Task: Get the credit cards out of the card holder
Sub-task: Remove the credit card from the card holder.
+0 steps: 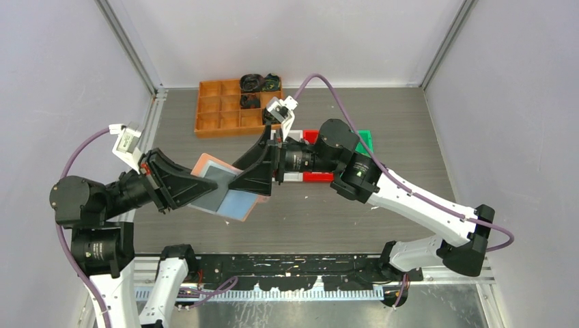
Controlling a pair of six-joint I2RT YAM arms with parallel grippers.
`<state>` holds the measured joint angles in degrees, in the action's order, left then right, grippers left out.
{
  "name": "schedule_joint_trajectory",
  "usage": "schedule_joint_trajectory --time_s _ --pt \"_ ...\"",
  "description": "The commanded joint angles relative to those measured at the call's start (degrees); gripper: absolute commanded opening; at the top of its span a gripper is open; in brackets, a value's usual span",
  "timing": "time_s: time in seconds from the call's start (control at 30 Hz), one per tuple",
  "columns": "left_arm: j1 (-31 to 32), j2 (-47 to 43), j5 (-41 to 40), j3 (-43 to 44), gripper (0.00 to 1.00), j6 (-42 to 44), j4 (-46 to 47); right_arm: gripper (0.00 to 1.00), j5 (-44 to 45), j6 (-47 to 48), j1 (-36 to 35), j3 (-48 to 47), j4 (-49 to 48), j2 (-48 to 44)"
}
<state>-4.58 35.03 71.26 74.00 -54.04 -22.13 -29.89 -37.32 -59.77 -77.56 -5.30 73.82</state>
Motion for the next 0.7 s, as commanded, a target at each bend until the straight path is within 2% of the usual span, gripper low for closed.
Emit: schedule_joint_trajectory --time_s 0.0,0.13,0.17,0.2,0.37,0.43,0.57,0.67 --pt "0.31 -0.55 1.08 0.98 0.0 -0.91 4.23 0.81 -5.65 -4.42 -0.3 0.99 -8.83 -1.63" --pt "0.27 -0.62 0.33 0.45 0.0 0.01 3.98 0.5 -5.9 -7.84 -0.37 0.52 -8.01 -0.05" --pt "0.27 -0.63 0.24 0.46 0.0 0.25 3.82 0.48 -6.04 -8.79 -0.39 0.44 -7.94 0.33" --pt "0.32 -0.73 0.09 0.45 0.0 0.52 3.68 0.49 -6.45 -9.93 -0.43 0.76 -8.76 0.55" --pt "0.29 -1.05 -0.19 0.78 0.0 1.91 2.2 0.7 -8.39 -14.21 -0.47 5.23 -18.71 -1.04" --pt "0.33 -1.15 -0.4 0.88 0.0 2.61 1.58 0.73 -6.86 -15.17 -0.7 5.23 -20.03 -1.26" --pt "0.29 -1.49 -0.9 1.02 0.0 3.91 0.99 0.72 -2.81 -15.09 -2.86 2.61 -16.77 0.67" --pt "0.27 -1.63 -0.97 1.15 0.0 5.43 -0.08 0.57 2.88 -16.42 -3.4 2.12 -14.68 1.6"
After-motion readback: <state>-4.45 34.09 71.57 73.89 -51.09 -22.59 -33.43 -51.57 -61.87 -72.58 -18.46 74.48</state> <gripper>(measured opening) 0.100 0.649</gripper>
